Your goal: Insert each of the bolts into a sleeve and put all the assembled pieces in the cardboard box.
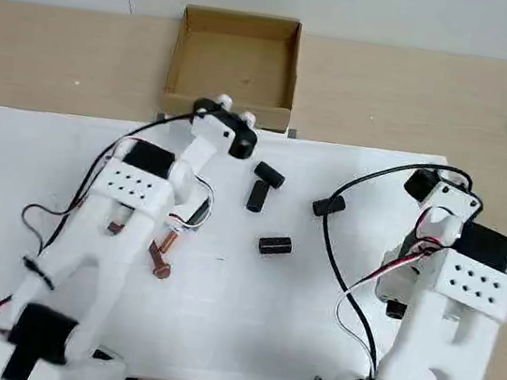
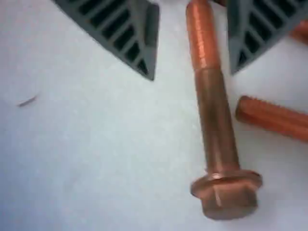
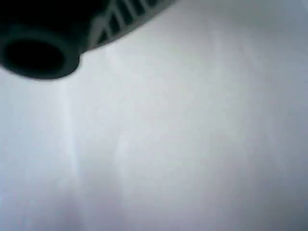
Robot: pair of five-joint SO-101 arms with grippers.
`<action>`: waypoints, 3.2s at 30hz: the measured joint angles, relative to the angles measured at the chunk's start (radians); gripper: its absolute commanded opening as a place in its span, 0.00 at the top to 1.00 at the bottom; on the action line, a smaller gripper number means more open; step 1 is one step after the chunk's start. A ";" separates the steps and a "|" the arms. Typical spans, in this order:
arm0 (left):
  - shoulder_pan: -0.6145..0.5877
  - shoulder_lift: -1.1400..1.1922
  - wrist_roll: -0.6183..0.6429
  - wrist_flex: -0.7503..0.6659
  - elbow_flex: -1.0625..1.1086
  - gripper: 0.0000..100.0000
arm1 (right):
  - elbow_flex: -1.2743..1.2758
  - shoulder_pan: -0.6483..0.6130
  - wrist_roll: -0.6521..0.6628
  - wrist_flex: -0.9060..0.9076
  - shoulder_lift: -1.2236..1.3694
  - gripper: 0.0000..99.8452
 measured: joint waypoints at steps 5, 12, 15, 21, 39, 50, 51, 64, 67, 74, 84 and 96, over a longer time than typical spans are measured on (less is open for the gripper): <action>0.000 0.071 0.003 0.000 0.000 0.87 | 0.000 0.000 0.000 -0.002 -0.005 1.00; 0.000 0.084 -0.023 0.000 -0.046 0.87 | 0.000 0.000 0.000 -0.002 -0.005 1.00; 0.000 0.086 -0.023 0.000 -0.063 0.87 | 0.000 0.000 0.000 -0.002 -0.005 1.00; 0.000 0.181 -0.031 -0.009 -0.092 0.87 | 0.000 0.000 0.000 -0.002 -0.005 1.00; -0.043 0.359 -0.029 -0.012 -0.219 0.88 | 0.000 0.000 0.000 -0.002 -0.005 1.00; 0.005 0.365 0.000 -0.014 -0.213 0.99 | 0.000 0.000 0.000 -0.002 -0.005 1.00; 0.011 0.365 0.000 -0.014 -0.209 0.99 | 0.000 0.000 0.000 -0.002 -0.005 1.00; 0.052 0.368 0.028 0.140 -0.301 0.99 | -0.054 -0.068 0.000 0.035 -0.012 1.00; 0.049 0.368 0.097 0.242 -0.425 0.99 | -0.106 -0.123 0.000 0.041 -0.064 1.00; 0.054 0.362 0.203 0.393 -0.738 0.99 | -0.163 -0.302 0.000 0.043 -0.310 1.00; 0.051 -0.026 0.236 0.394 -0.755 1.00 | -0.040 -0.339 0.000 0.037 -0.623 1.00; 0.028 -0.341 0.463 0.272 -0.516 1.00 | 0.304 -0.514 0.000 -0.176 -0.984 1.00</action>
